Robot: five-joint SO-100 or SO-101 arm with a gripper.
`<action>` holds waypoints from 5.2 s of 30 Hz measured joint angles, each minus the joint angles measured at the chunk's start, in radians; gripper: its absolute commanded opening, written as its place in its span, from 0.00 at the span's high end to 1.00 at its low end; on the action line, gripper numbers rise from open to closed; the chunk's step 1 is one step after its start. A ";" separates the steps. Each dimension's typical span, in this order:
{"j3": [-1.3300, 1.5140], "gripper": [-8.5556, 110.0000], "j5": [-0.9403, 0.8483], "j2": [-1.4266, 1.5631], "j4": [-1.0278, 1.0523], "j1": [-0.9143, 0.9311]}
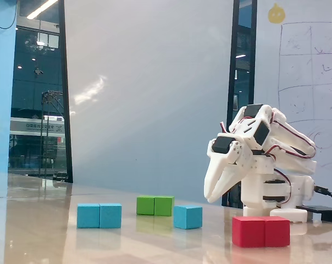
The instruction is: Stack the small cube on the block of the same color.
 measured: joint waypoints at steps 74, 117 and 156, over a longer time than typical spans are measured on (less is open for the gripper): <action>-0.227 0.91 -0.020 -0.215 0.003 0.074; -0.799 0.59 -0.012 -1.299 0.003 0.061; -0.695 0.59 -0.012 -1.559 -0.250 0.110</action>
